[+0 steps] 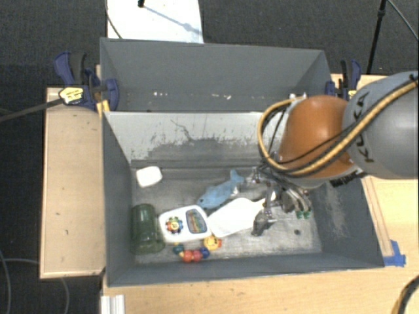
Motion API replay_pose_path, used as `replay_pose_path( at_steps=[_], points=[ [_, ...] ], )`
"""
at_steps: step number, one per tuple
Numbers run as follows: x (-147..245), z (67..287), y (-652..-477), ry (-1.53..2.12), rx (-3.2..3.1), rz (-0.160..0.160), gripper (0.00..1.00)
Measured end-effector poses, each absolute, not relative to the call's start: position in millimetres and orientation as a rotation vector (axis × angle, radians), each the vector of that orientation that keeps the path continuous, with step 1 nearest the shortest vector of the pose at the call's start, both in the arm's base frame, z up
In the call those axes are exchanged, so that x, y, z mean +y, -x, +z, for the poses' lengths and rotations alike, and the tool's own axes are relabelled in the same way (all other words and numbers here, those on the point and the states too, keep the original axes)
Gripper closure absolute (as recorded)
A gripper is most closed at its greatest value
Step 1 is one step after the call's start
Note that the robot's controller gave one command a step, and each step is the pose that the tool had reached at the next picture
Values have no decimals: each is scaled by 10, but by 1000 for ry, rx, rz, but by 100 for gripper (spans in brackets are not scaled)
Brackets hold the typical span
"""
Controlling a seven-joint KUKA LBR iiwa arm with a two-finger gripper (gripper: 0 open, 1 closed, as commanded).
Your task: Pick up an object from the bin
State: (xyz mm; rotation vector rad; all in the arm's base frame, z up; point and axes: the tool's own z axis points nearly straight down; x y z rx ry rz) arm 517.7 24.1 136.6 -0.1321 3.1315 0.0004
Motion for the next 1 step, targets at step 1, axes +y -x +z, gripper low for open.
replay_pose_path(
  at_steps=[1],
  points=[
    [307,696,-5443,345,3118,0,0]
  ],
)
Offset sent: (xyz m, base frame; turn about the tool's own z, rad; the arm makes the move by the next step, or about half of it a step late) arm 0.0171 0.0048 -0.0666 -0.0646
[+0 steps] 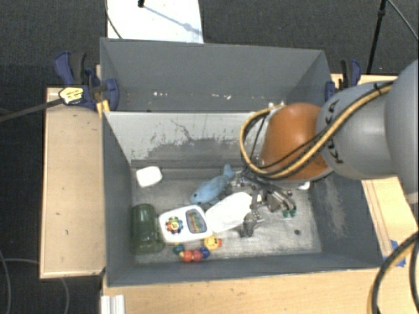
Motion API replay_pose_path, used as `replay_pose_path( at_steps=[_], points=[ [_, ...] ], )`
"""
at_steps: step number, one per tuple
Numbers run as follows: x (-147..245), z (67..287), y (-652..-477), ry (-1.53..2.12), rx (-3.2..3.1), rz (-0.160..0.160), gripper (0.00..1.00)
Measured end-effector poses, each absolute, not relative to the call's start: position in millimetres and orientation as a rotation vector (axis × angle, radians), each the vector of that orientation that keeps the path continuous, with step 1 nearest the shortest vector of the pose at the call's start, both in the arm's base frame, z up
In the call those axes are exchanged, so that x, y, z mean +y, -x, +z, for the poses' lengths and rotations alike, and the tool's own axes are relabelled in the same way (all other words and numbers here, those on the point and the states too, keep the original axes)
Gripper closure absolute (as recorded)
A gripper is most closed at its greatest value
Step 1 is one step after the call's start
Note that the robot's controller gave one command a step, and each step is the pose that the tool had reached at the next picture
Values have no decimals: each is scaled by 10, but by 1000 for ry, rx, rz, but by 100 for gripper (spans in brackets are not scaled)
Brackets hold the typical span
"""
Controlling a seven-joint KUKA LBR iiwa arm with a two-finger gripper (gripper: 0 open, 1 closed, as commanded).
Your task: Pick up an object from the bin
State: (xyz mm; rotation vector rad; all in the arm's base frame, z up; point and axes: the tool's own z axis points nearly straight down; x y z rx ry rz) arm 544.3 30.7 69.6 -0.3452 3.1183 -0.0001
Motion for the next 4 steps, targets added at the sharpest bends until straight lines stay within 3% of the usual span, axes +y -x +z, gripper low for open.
replay_pose_path(
  at_steps=[1,2,3,4],
  points=[
    [295,730,-5375,231,3124,3,0],
    [303,725,-5458,343,3118,-1,0],
    [296,754,-5400,229,3126,1,100],
    [296,755,-5400,229,3126,1,100]
  ],
)
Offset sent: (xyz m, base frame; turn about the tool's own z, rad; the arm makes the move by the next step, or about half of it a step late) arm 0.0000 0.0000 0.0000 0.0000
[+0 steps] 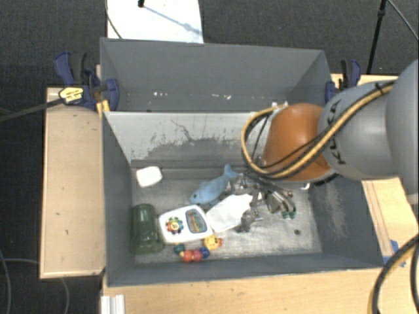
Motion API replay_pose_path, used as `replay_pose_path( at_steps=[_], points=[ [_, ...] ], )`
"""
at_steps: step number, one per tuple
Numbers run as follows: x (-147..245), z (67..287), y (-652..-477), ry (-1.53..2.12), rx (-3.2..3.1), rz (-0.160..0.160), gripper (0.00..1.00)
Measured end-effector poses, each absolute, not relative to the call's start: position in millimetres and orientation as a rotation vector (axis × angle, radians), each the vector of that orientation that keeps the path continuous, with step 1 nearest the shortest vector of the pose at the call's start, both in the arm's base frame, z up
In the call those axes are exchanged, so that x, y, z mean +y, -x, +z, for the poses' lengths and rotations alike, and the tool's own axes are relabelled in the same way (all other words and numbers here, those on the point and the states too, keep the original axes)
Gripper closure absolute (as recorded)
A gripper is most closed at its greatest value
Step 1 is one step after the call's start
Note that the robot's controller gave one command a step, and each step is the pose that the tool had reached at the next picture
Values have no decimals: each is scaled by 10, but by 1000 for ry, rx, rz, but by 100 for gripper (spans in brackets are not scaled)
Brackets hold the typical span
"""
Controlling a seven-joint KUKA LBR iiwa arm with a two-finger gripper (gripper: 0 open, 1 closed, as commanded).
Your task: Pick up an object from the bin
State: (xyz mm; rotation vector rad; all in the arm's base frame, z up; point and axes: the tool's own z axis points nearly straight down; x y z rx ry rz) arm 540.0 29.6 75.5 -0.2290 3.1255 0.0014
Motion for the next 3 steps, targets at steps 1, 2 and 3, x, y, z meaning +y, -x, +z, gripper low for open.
replay_pose_path(
  at_steps=[1,2,3],
  points=[
    [296,793,-5387,229,3130,1,100],
    [296,971,-5361,229,3141,2,100],
    [295,1195,-5376,227,3136,1,100]
  ],
)
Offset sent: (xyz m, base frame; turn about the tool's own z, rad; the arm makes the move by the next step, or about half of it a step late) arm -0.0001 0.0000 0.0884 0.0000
